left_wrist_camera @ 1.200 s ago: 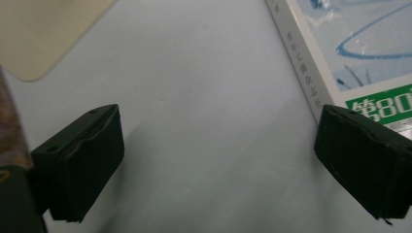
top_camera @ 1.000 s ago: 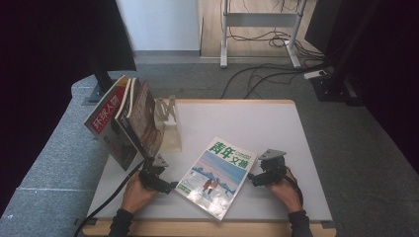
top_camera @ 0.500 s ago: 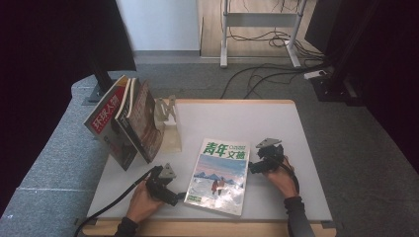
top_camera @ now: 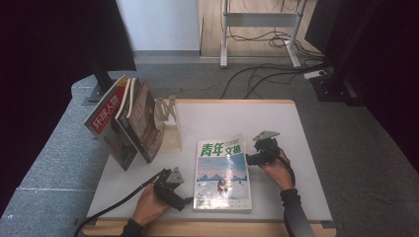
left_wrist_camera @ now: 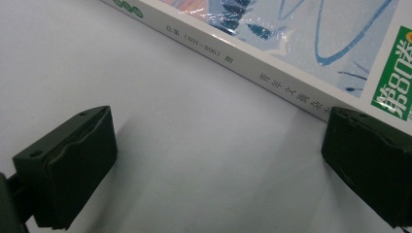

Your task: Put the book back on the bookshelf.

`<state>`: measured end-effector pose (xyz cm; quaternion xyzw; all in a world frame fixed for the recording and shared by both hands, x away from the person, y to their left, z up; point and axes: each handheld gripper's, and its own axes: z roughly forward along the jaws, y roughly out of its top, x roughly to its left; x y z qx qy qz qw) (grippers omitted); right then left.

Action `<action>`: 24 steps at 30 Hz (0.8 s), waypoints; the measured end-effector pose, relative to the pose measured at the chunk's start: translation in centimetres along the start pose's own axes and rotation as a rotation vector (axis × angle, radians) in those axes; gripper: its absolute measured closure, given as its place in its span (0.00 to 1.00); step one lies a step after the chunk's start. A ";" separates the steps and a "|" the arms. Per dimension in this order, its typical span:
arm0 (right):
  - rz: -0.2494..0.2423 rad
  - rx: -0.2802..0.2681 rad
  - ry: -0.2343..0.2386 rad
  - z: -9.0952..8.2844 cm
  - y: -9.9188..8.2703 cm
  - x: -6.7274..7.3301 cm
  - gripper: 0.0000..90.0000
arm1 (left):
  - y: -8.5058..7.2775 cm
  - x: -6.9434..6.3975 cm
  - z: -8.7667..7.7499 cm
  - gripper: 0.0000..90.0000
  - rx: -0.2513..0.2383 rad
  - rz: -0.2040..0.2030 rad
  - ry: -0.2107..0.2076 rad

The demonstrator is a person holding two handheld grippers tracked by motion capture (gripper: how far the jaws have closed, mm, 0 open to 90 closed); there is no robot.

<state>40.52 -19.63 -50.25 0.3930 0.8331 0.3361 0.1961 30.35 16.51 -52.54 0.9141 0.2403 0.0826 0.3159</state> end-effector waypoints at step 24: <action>-0.122 0.109 0.268 -1.5 -1.1 1.6 0.24 | -0.1 0.0 0.0 0.00 -0.006 0.001 -0.002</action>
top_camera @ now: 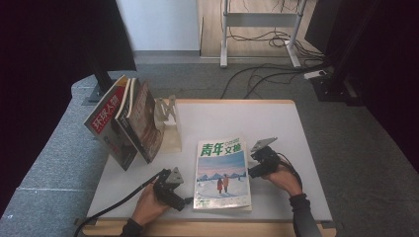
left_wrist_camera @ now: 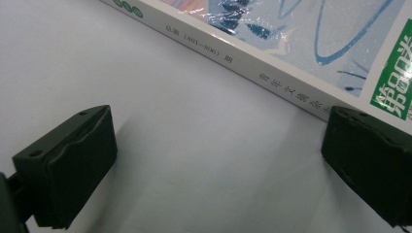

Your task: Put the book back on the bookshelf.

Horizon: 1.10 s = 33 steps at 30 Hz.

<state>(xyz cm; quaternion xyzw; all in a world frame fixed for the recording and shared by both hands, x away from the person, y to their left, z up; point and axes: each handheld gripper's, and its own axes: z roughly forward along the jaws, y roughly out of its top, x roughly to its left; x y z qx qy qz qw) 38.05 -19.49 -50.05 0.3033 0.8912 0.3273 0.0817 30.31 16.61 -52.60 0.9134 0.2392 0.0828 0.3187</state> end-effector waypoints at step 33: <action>0.143 -0.017 0.051 2.0 1.9 0.2 0.27 | -0.3 0.4 0.2 0.00 -0.036 -0.015 0.005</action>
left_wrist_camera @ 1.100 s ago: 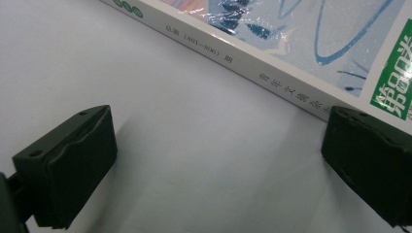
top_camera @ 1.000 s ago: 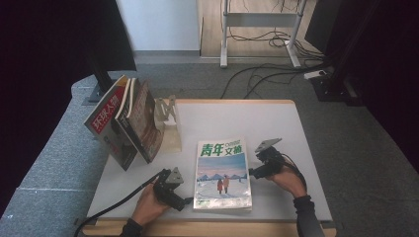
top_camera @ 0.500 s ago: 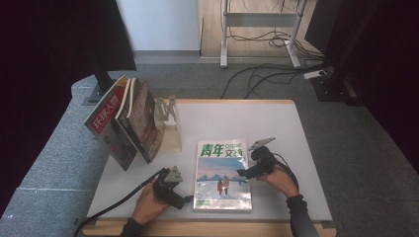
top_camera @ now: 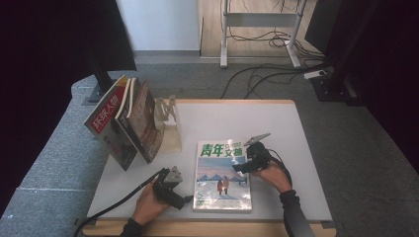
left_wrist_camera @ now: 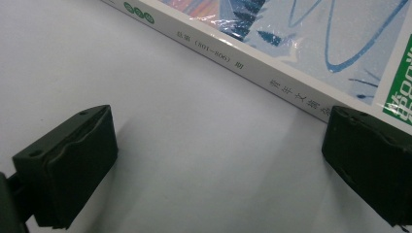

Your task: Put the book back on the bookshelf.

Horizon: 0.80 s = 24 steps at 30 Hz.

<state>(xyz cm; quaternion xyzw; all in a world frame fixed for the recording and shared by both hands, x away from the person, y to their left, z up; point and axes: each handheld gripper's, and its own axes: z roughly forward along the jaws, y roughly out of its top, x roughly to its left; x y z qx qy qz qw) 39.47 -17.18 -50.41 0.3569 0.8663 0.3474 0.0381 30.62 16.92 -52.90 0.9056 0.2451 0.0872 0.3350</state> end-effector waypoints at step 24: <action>0.032 0.031 0.008 0.1 0.2 -0.6 0.21 | 0.0 0.0 0.0 0.00 0.000 -0.001 0.003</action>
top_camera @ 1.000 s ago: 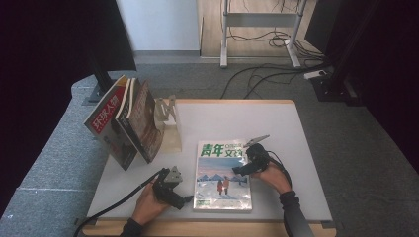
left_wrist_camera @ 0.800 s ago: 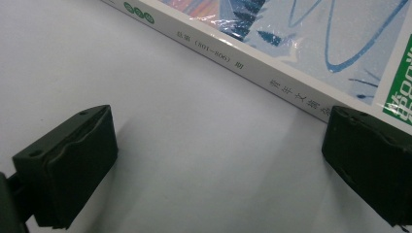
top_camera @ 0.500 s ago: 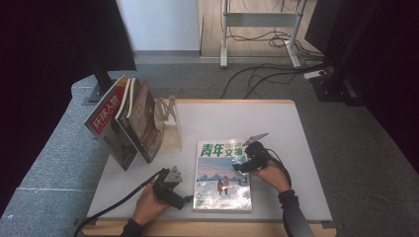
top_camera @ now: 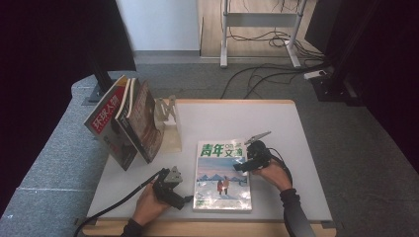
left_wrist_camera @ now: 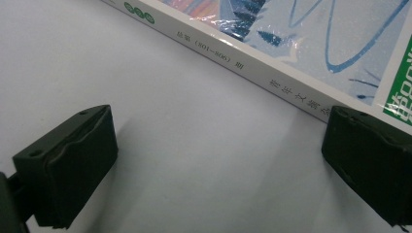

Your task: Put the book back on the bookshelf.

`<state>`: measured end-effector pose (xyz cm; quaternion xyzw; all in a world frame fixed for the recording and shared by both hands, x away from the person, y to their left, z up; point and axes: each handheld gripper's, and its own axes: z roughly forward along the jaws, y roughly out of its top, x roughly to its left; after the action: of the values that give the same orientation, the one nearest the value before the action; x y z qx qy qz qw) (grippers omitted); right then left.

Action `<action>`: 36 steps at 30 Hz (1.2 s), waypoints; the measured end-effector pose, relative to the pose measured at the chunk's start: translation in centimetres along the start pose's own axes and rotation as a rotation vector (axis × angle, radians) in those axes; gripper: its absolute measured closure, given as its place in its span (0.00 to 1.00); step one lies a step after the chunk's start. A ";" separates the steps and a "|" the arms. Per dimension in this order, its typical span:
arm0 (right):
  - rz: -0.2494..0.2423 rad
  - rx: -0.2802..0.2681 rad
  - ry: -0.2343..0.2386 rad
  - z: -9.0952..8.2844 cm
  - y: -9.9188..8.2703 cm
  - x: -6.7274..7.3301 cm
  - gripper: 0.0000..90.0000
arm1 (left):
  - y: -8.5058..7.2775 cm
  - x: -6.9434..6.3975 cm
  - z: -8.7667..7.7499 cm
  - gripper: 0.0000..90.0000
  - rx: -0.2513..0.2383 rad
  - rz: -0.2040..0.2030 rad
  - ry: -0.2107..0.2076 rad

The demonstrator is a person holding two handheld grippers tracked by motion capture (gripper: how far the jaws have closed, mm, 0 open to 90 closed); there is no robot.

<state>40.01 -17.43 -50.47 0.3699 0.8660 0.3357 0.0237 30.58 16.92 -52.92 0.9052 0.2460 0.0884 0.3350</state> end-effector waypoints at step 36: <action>-0.026 -0.134 0.027 -2.2 3.6 4.3 0.95 | 0.0 0.0 0.0 0.00 -0.006 -0.011 -0.003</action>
<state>38.49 -14.07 -45.73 0.3517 0.8465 0.3976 0.0412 30.58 16.96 -52.90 0.9030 0.2502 0.0861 0.3386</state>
